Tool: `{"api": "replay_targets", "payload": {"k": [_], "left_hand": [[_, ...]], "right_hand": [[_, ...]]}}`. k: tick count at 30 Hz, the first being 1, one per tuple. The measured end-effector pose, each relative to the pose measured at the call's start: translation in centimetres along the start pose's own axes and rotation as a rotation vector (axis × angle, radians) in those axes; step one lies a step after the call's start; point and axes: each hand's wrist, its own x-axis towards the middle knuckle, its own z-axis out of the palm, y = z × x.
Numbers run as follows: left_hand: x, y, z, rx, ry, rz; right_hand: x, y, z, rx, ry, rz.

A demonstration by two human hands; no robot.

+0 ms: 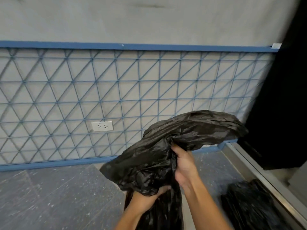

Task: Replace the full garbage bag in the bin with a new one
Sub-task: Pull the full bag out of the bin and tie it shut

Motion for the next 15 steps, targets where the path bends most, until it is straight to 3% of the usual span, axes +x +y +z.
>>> {"api": "replay_targets", "payload": {"k": [4,6,8,10,12,15], "left_hand": [[0.5,-0.4,-0.9,-0.165,0.146,-0.027],[0.5,-0.6,-1.6,-0.297,0.235,-0.072],[0.5,-0.8,-2.0,-0.445,0.242,-0.136],[0.4,-0.9,-2.2,-0.573,0.233,-0.168],[0.3,-1.1,-2.4,-0.727,0.161,-0.179],[0.6,-0.9,-2.8,-1.002,0.088,-0.206]], "right_hand": [[-1.4,-0.7,-2.8,0.057,-0.135,0.131],[-2.4,-1.4,-4.1,-0.084,-0.261,0.174],[-2.5,-1.2,-4.5,-0.206,-0.278,0.236],[-1.9,-0.6,-5.0,-0.23,-0.154,0.253],[-1.6,-0.1,-5.1,-0.133,-0.103,0.191],[-1.7,0.0,-5.7,0.067,-0.201,0.087]]}}
